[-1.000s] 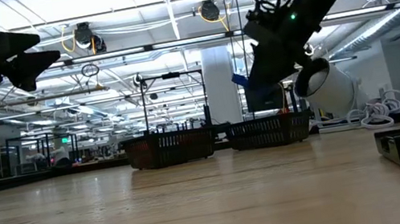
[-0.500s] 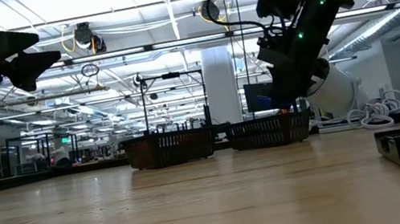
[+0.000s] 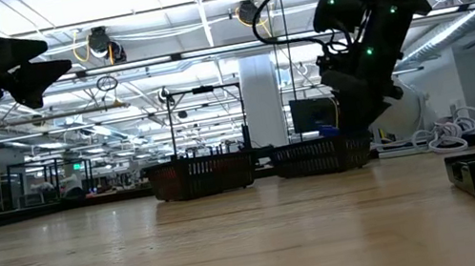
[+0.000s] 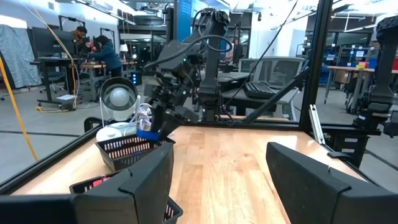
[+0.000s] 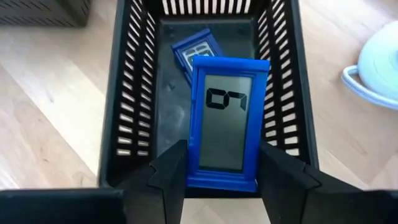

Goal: Pick & Place Office items
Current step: Put the blue digital timer into the right black bin

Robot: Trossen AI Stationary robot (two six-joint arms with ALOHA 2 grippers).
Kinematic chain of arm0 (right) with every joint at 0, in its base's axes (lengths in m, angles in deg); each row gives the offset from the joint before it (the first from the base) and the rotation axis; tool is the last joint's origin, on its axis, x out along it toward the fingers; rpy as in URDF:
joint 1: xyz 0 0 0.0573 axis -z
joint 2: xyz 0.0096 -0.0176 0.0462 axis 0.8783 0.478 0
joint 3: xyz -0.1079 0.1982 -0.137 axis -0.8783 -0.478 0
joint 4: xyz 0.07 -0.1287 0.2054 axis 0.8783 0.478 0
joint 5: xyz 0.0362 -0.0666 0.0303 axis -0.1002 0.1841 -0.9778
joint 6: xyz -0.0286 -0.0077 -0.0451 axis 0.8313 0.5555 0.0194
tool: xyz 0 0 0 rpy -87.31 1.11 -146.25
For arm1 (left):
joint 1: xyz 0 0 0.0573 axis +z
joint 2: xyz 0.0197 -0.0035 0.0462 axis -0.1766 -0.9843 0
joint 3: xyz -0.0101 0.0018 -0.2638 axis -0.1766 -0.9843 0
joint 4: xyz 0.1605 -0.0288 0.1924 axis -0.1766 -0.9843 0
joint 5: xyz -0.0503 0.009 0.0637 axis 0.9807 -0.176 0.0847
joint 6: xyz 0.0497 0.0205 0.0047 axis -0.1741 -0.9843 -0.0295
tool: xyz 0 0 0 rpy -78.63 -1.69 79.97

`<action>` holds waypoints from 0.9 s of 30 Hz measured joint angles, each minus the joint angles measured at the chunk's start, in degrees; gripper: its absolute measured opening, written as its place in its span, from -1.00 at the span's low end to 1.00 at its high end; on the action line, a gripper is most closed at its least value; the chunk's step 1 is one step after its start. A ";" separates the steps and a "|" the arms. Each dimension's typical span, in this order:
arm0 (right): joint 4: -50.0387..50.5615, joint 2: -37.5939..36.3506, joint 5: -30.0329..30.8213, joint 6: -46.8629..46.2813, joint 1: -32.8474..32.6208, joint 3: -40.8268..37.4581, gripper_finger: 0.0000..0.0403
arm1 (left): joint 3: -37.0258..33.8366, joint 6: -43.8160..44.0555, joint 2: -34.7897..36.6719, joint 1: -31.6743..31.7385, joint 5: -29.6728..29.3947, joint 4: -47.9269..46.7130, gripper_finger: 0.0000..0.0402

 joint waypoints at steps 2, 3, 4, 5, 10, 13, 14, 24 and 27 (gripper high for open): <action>0.03 0.00 -0.03 -0.21 -0.02 -0.22 -0.24 | 0.00 0.00 0.01 -0.02 0.00 0.01 0.28; 0.02 0.00 -0.03 -0.28 -0.02 -0.23 -0.24 | 0.00 0.00 0.00 -0.01 0.01 0.00 0.28; -0.01 0.00 -0.03 -0.27 -0.02 -0.23 -0.24 | 0.00 0.00 -0.01 -0.01 0.01 0.00 0.29; -0.09 0.00 -0.03 -0.22 -0.02 -0.25 -0.24 | 0.00 0.00 0.01 -0.02 0.00 0.01 0.31; -0.97 0.00 -0.03 -0.20 -0.02 -0.25 -0.17 | 0.00 0.00 0.01 -0.02 0.00 0.01 0.37; -2.17 0.00 -0.03 -0.05 -0.02 -0.25 -0.14 | 0.00 0.00 0.00 -0.02 0.01 0.01 0.40; -2.57 0.00 -0.03 0.16 -0.02 -0.25 -0.13 | 0.00 0.00 0.01 -0.02 0.01 0.01 0.41; -6.63 0.00 -0.21 1.53 -0.02 -0.27 -0.13 | 0.00 0.00 -0.01 0.00 0.00 0.01 0.39; -6.75 0.00 -0.21 1.53 -0.02 -0.27 -0.10 | 0.00 0.00 0.01 -0.01 0.00 0.01 0.36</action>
